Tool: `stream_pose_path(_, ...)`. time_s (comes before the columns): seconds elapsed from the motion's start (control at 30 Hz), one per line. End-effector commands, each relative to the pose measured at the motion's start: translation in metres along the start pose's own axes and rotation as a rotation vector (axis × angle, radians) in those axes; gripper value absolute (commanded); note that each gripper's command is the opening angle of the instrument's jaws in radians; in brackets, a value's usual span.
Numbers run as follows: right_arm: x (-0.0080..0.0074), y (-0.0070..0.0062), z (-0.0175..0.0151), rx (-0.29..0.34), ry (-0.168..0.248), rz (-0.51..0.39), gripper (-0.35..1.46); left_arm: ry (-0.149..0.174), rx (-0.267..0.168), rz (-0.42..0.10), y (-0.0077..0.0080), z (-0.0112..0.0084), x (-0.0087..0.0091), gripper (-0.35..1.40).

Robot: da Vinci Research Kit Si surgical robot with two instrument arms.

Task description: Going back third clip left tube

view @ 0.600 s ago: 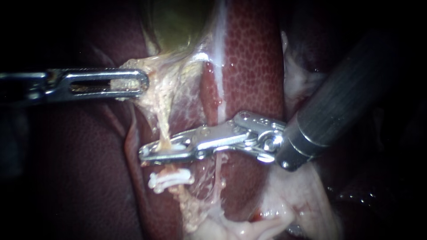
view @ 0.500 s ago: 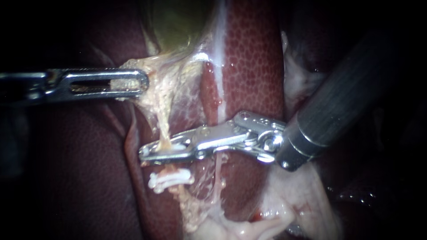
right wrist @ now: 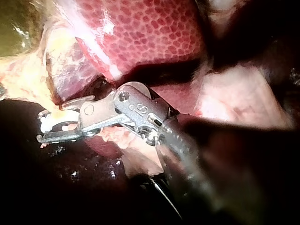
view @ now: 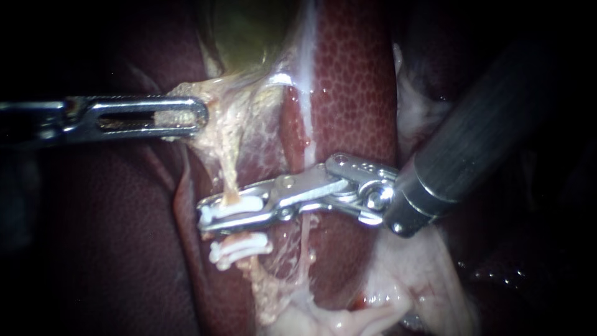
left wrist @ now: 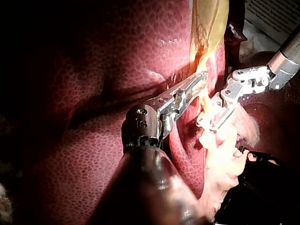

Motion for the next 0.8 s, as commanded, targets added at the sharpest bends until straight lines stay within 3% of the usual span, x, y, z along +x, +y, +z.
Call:
stream_pose_path(0.03, 0.0000, 0.0000, 0.0002, -0.009, 0.004, -0.004, 0.40, 0.000, 0.000, 0.000, 0.0000, 0.0000, 0.0000, -0.35)
stream_pose_path(0.23, 0.0000, 0.0007, 0.0002, -0.047, 0.015, -0.039, 0.54, 0.000, 0.000, 0.000, 0.0000, 0.0000, 0.0000, -0.35)
stream_pose_path(0.5, -0.0002, 0.0020, -0.0015, -0.085, 0.025, -0.044, 0.58, 0.000, -0.001, 0.000, -0.0002, -0.0001, 0.0000, -0.35)
stream_pose_path(0.8, 0.0007, 0.0008, -0.0054, -0.106, 0.031, -0.086, 0.60, 0.001, 0.002, 0.000, -0.0002, -0.0002, 0.0000, -0.35)
